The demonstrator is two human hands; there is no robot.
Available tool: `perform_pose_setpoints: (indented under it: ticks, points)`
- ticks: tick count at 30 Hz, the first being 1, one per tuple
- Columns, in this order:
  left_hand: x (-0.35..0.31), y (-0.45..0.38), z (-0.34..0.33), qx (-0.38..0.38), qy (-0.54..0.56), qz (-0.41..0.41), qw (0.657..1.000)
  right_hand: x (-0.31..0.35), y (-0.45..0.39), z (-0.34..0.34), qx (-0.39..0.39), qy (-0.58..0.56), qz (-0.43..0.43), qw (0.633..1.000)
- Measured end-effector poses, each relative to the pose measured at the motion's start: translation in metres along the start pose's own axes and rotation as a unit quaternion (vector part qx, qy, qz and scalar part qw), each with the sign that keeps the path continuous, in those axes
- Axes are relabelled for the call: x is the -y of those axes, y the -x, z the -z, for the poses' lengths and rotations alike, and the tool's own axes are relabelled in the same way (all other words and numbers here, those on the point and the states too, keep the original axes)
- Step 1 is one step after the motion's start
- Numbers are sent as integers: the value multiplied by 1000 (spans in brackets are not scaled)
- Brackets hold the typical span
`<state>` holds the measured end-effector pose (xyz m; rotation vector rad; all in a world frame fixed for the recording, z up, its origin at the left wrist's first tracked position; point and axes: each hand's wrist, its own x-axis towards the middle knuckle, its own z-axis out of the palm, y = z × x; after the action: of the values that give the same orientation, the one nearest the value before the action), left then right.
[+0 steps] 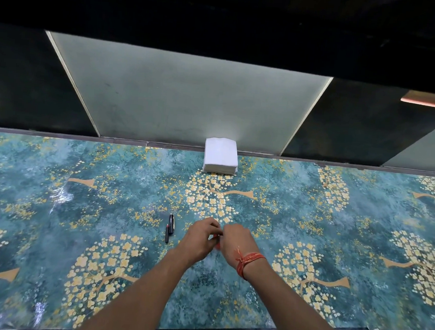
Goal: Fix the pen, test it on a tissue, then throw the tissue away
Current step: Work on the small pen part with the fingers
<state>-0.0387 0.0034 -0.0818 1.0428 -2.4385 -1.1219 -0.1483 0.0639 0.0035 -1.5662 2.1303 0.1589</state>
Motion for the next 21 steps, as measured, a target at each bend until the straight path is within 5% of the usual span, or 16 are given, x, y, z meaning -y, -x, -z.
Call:
perform_pose_setpoints:
  ticks: [21]
  points:
    - [-5, 2, -1, -10, 9, 12, 1000, 0, 8, 4, -38, -47, -10, 998]
